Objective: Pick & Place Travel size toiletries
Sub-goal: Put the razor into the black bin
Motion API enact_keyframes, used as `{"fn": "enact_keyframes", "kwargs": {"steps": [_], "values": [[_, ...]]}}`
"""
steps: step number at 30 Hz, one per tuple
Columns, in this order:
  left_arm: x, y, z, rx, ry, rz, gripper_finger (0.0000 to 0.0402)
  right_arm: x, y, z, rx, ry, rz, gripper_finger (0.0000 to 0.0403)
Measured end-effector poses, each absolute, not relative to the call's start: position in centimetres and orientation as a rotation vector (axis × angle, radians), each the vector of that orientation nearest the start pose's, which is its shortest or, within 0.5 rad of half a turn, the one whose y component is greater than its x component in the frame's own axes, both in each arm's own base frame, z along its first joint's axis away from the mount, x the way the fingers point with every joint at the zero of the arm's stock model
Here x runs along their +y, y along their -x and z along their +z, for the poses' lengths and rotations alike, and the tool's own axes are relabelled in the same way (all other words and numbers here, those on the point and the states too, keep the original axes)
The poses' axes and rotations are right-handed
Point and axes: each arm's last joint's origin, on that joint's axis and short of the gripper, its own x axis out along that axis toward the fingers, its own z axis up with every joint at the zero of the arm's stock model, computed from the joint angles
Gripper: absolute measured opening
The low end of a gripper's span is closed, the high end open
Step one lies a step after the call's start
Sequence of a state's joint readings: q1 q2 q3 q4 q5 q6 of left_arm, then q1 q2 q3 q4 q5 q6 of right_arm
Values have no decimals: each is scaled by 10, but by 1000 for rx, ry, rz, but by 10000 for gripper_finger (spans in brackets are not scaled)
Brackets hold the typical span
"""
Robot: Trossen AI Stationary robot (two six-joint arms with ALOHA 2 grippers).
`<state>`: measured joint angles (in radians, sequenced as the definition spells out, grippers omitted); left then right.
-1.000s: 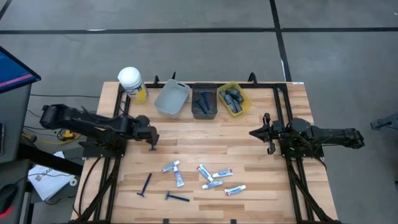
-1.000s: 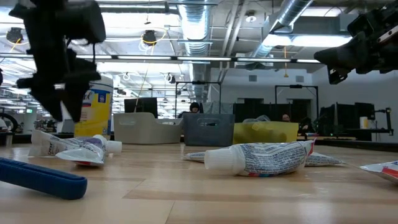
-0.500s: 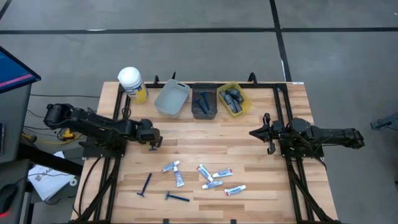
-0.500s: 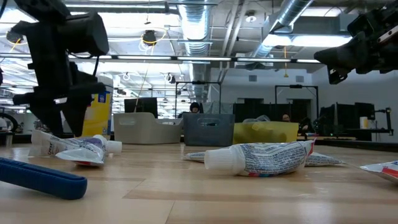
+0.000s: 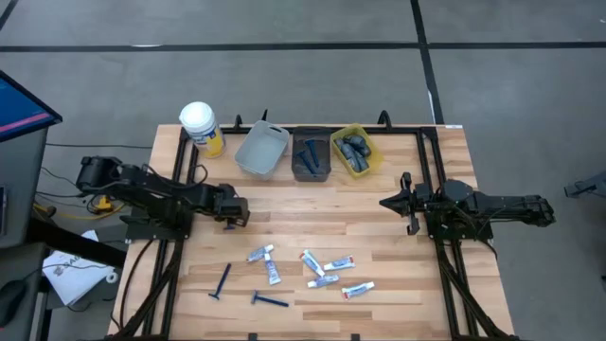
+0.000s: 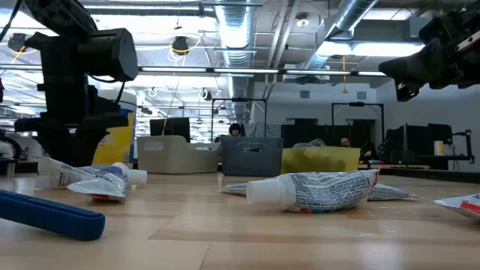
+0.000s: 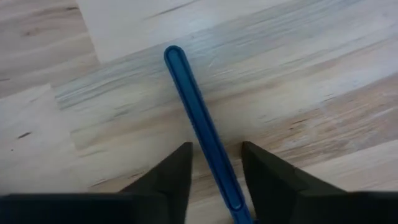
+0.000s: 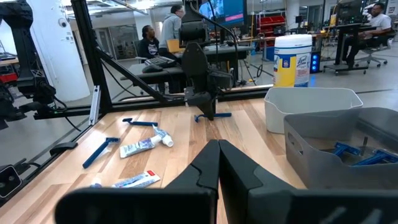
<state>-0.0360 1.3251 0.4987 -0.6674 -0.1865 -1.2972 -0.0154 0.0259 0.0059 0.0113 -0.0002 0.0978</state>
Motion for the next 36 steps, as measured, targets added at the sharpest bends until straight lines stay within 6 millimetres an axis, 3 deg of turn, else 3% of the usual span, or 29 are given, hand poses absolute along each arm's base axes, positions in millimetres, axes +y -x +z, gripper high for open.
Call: {"fn": "enact_keyframes", "kwargs": {"steps": [7, 15, 22, 28, 36], "values": [[-1, -170, 132, 1101, 910, 1007, 22, -2, -99, 165, 8, -98, -16, 0], [-2, -181, 155, 919, 1036, 873, 20, -2, -99, 165, 8, -98, -16, 0], [2, -212, 205, 590, 1080, 750, 20, -2, -99, 165, 8, -98, -16, 0], [27, -233, 246, 329, 1029, 646, 20, -2, -99, 165, 8, -98, -16, 0], [71, -238, 274, 193, 940, 640, 20, -2, -99, 165, 8, -98, -16, 0]]}}
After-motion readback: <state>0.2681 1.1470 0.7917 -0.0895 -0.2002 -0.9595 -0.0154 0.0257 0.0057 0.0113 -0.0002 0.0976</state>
